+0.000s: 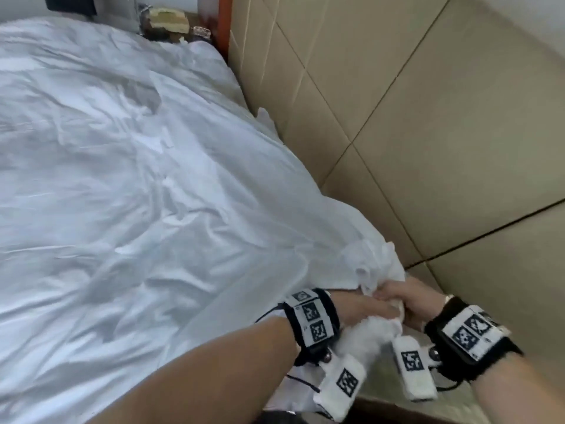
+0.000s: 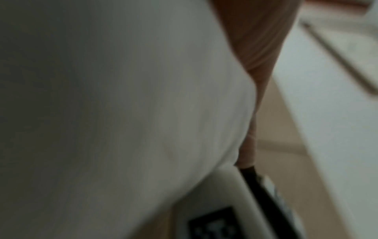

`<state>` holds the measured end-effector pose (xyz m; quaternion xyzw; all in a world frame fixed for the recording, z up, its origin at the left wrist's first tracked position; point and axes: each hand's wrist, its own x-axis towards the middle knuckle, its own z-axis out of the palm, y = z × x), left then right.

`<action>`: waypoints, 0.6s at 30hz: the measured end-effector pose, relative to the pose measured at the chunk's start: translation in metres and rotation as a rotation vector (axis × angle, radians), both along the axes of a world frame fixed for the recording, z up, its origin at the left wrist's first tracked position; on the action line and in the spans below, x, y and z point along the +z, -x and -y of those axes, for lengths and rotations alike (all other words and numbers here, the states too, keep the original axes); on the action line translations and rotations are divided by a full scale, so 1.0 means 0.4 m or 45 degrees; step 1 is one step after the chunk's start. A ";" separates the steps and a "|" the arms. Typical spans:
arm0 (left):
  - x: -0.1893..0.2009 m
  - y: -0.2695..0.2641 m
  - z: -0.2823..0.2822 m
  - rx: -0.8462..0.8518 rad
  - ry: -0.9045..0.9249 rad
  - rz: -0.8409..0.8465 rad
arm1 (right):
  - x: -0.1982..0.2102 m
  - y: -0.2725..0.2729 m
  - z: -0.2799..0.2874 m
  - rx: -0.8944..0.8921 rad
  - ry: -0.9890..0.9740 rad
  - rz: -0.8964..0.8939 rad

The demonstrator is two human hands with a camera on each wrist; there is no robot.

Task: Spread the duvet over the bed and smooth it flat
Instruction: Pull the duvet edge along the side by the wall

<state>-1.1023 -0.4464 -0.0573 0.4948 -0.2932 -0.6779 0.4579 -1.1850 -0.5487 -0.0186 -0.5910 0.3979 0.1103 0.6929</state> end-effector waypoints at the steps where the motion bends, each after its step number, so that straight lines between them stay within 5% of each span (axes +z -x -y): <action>1: -0.007 0.061 0.013 -0.083 -0.061 0.047 | -0.030 0.073 0.011 -0.093 -0.021 -0.049; 6: -0.133 0.229 -0.055 -0.683 -0.232 0.929 | -0.359 0.345 -0.004 -0.229 0.379 -0.644; 10: -0.177 0.111 -0.096 -0.491 -0.433 1.088 | -0.452 0.246 -0.022 -0.149 0.443 -0.684; 18: -0.142 -0.243 -0.286 0.082 -0.780 1.217 | -0.344 -0.249 -0.168 0.066 0.443 -0.301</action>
